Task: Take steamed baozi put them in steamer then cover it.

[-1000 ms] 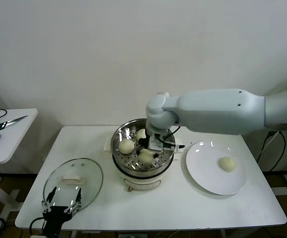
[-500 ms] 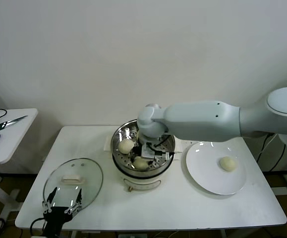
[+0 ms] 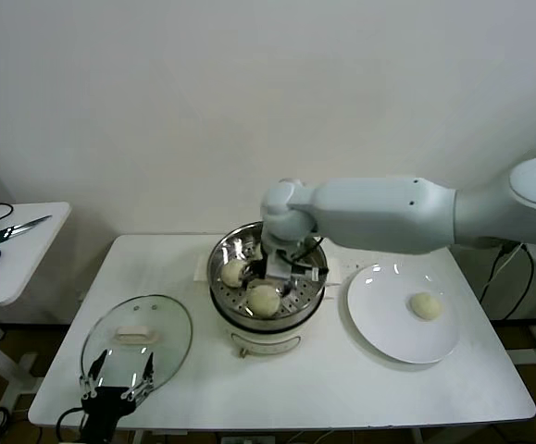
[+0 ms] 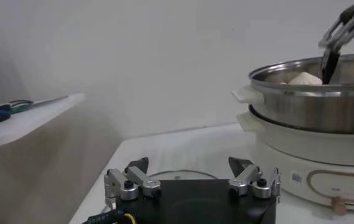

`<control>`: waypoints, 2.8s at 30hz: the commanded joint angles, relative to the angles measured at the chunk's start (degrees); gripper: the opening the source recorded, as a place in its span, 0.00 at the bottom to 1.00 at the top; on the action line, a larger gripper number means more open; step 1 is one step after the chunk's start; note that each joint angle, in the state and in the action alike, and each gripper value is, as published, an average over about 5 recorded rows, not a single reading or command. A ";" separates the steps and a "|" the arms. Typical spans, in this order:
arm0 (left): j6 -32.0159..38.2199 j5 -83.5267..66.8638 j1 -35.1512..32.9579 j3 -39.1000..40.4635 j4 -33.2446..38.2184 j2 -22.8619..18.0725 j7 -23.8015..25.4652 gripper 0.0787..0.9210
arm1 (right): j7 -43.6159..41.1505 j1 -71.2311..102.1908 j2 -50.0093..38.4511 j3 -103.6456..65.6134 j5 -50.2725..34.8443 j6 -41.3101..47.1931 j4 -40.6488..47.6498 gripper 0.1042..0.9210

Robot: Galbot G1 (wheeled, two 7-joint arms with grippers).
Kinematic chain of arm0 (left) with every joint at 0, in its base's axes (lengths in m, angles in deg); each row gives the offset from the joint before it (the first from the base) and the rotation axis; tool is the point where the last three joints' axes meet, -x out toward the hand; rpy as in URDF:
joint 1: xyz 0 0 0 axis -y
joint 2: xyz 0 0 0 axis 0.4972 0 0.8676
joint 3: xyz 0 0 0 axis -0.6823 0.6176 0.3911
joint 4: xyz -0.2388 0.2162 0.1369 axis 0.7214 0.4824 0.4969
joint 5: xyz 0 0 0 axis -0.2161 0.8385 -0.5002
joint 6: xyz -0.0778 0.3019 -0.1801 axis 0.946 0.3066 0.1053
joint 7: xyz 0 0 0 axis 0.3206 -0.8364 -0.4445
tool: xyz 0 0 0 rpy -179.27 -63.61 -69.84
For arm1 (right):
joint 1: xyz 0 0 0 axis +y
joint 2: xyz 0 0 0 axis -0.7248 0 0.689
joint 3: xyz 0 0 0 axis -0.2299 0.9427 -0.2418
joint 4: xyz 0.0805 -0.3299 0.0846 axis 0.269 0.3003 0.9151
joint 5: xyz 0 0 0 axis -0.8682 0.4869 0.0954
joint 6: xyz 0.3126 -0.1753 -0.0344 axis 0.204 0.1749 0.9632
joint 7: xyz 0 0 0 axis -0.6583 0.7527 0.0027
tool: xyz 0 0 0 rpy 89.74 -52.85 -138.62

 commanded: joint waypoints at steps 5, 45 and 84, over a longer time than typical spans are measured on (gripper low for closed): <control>0.07 -0.02 0.05 0.05 -0.14 0.01 0.00 0.88 | -14.21 -16.17 -12.57 8.12 -28.33 6.91 14.54 0.88; -0.27 -1.21 1.13 -0.39 -1.30 -0.37 0.83 0.88 | -2.37 36.28 -27.65 -25.50 -0.27 19.06 32.64 0.88; -0.27 -1.00 0.99 -0.37 -1.34 -0.36 0.63 0.88 | -3.09 -2.83 -24.08 6.33 -23.05 24.68 18.03 0.74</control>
